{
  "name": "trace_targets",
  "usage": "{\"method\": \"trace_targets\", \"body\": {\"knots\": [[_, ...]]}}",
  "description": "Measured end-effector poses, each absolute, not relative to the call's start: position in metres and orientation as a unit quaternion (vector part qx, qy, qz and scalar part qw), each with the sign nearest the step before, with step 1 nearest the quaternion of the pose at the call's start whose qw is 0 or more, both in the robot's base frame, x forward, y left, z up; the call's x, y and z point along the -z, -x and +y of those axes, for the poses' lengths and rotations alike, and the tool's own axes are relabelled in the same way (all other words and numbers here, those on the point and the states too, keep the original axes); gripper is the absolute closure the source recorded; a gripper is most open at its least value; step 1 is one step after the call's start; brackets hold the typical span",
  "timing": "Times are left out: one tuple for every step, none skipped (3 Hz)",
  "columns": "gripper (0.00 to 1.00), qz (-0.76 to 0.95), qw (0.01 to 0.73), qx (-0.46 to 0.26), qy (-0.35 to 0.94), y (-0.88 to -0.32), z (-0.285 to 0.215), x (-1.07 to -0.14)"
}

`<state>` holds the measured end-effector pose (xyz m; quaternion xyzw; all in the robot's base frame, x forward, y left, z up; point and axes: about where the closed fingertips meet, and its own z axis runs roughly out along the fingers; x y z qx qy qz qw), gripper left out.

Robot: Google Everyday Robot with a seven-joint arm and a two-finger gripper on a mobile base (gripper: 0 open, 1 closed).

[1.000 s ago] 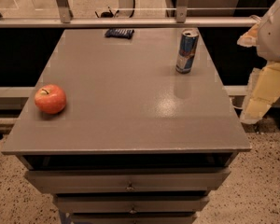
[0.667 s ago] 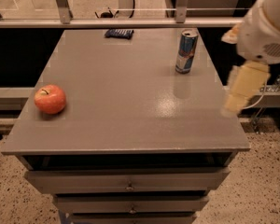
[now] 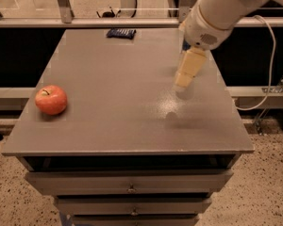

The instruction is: Pick rxbar blueberry

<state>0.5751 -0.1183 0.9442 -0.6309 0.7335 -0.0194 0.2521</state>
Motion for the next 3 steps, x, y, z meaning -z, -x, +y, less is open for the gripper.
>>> {"method": "trace_targets", "body": {"knots": [[0.0,0.719,0.289,-0.002,0.632,-0.6285,-0.0715,-0.9447],[0.0,0.716,0.291,0.0,0.634,-0.6306,-0.0698,-0.9446],[0.0,0.71,0.296,0.004,0.639,-0.6368,-0.0652,-0.9443]]}}
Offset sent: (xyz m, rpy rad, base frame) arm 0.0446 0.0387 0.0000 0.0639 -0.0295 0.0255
